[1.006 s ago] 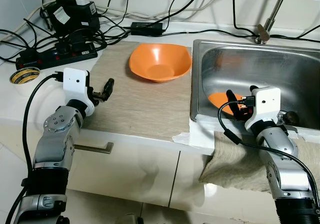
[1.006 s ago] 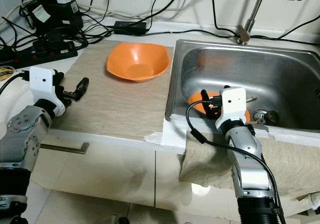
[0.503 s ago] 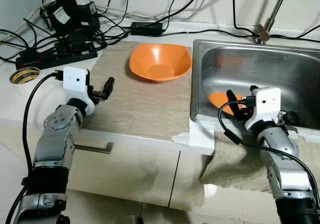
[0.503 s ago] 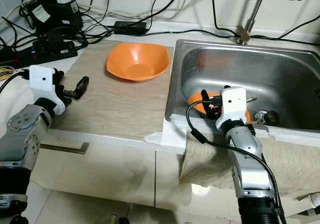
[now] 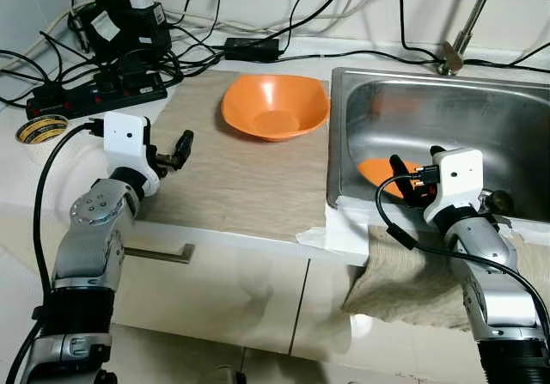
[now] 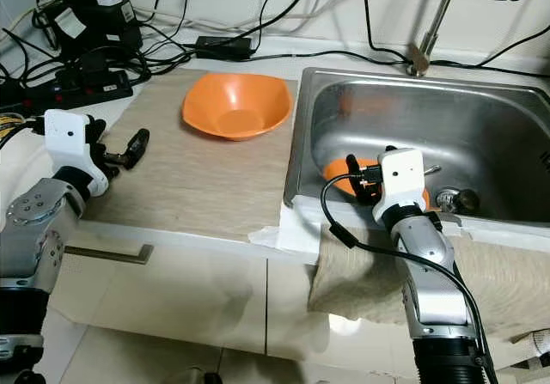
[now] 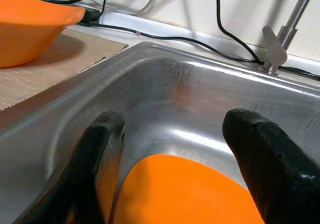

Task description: Kitchen organization

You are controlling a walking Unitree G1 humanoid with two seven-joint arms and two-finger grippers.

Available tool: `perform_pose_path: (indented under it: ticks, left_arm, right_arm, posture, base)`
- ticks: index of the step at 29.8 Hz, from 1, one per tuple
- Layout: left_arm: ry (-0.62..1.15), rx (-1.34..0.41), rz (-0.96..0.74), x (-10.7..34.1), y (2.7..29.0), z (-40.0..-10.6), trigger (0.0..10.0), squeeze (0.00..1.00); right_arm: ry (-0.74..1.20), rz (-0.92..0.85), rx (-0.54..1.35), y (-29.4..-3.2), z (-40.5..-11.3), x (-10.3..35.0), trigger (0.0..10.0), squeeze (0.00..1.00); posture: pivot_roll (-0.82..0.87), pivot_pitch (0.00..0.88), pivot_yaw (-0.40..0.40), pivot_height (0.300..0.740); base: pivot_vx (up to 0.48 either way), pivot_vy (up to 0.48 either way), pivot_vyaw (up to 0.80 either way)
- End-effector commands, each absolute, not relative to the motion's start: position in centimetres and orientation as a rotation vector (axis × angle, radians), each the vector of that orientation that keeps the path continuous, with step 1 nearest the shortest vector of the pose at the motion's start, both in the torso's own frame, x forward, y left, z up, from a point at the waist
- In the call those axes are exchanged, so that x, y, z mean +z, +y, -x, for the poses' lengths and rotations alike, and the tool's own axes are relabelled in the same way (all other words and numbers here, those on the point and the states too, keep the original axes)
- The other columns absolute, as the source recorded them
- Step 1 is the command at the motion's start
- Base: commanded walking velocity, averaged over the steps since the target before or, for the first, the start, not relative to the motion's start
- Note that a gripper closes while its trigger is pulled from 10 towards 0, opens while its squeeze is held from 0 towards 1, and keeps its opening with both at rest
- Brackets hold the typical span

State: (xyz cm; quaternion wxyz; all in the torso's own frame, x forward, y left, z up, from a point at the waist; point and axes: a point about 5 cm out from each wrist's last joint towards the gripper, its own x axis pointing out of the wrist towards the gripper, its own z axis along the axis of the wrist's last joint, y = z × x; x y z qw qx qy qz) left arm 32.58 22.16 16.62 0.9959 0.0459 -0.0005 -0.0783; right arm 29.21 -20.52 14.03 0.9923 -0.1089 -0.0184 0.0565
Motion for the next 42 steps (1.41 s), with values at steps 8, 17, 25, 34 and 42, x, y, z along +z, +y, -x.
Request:
perform_pose_path:
  ticks: [8,17,25,34,42]
  left_arm:
    - [-0.009,-0.146,-0.094,17.0,22.3,-32.7,10.0,0.0]
    - [-0.017,-0.143,-0.099,17.2,22.3,-32.7,10.0,0.0]
    - [0.015,-0.169,-0.088,16.1,21.5,-32.2,10.0,0.0]
    - [0.012,-0.16,-0.085,16.3,21.6,-32.5,10.0,0.0]
    - [0.01,-0.16,-0.083,16.4,21.5,-32.6,10.0,0.0]
  right_arm:
    - [-0.033,0.227,0.119,-20.6,-29.1,13.9,10.0,0.0]
    - [-0.036,0.225,0.131,-20.1,-29.3,13.9,10.0,0.0]
    - [-0.04,0.228,0.118,-20.4,-29.1,14.1,10.0,0.0]
    - [-0.041,0.228,0.114,-20.2,-29.2,14.1,10.0,0.0]
    - [-0.04,0.227,0.117,-20.1,-29.3,14.1,10.0,0.0]
  posture:
    - [-0.06,0.0,0.019,0.732]
    - [-0.05,0.0,0.017,0.732]
    - [-0.06,0.0,0.021,0.732]
    - [-0.07,0.0,0.019,0.732]
    - [-0.06,0.0,0.014,0.732]
  base:
    - [0.0,0.0,0.0]
    - [0.0,0.0,0.0]
    - [0.0,0.0,0.0]
    - [0.0,0.0,0.0]
    - [0.0,0.0,0.0]
